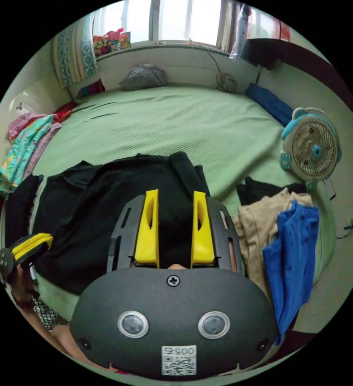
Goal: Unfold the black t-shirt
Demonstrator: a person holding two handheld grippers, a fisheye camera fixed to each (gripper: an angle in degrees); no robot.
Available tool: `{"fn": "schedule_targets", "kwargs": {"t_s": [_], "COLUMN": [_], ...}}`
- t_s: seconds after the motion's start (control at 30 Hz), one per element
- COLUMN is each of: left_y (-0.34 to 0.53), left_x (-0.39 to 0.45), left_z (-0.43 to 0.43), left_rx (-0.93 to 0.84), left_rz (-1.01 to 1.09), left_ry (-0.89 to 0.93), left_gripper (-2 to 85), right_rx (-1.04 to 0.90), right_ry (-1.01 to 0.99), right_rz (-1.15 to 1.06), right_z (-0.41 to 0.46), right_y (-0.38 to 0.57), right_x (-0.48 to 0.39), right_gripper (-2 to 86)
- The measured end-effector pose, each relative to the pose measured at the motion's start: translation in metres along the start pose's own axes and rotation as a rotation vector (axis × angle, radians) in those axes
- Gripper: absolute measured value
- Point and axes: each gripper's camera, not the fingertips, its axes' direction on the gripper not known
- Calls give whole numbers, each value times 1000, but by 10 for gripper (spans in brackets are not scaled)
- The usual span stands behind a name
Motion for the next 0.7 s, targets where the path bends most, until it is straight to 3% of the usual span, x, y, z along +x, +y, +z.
{"fn": "schedule_targets", "kwargs": {"t_s": [0.27, 0.37, 0.43, 0.7], "left_y": [-17, -23, -26, -32], "left_x": [-11, -13, -15, -31], "left_z": [-2, -3, -4, -21], "left_rx": [4, 0, -3, 35], "left_rz": [-15, -6, -5, -59], "left_ry": [65, 78, 68, 87], "left_gripper": [45, 46, 46, 44], "right_rx": [-68, -67, -68, 40], "right_ry": [123, 83, 114, -91], "right_rz": [17, 12, 34, 25], "right_z": [61, 70, 67, -9], "right_y": [-58, -65, -65, -8], "right_x": [-27, -22, -13, 24], "right_gripper": [119, 87, 6, -9]}}
